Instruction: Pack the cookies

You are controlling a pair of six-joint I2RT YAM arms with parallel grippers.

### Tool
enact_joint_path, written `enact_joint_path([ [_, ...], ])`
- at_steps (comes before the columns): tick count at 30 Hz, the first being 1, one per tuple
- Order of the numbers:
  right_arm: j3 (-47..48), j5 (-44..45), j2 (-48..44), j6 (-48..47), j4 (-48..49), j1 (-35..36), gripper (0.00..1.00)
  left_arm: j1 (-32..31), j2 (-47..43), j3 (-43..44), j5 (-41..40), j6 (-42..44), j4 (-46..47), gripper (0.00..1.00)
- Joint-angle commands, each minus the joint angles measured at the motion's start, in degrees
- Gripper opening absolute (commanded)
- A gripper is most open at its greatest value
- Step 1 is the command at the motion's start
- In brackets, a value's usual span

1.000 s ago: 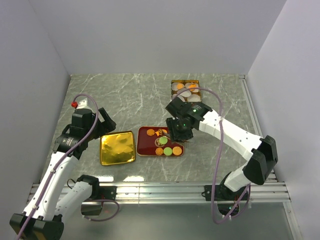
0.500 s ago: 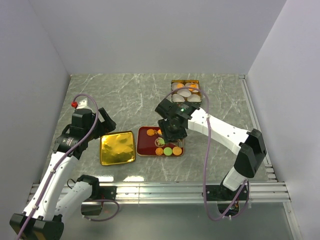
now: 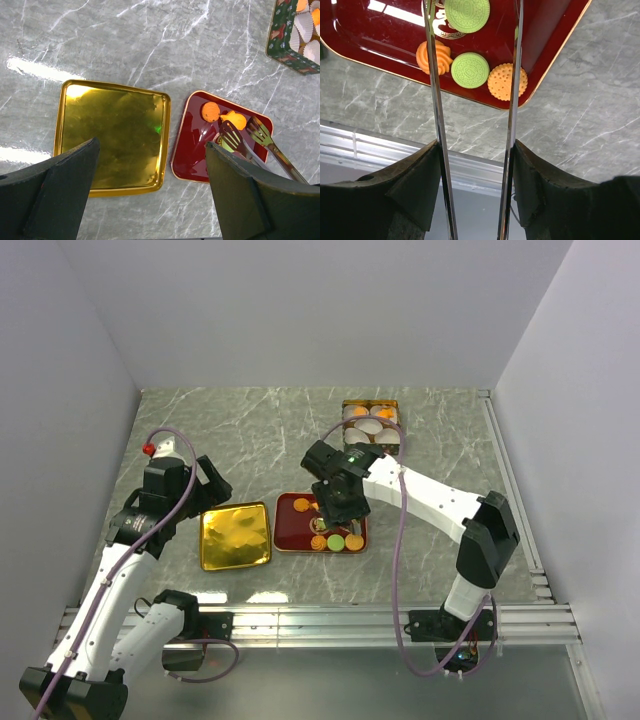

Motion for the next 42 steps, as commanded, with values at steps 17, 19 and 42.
enact_joint_path([
  [17,5.2,3.3,3.0,0.6,-1.9,1.1,0.61,-0.2,-0.7,-0.2,0.3,0.4,1.8,0.93],
  [19,5.1,3.2,3.1,0.8,-1.7,1.2,0.61,-0.2,-0.6,-0.1,0.4,0.4,1.8,0.93],
  [42,9.2,3.1,3.6,1.0,-4.2,1.4,0.45,-0.2,-0.6,-0.3,0.7,0.5,2.0,0.93],
])
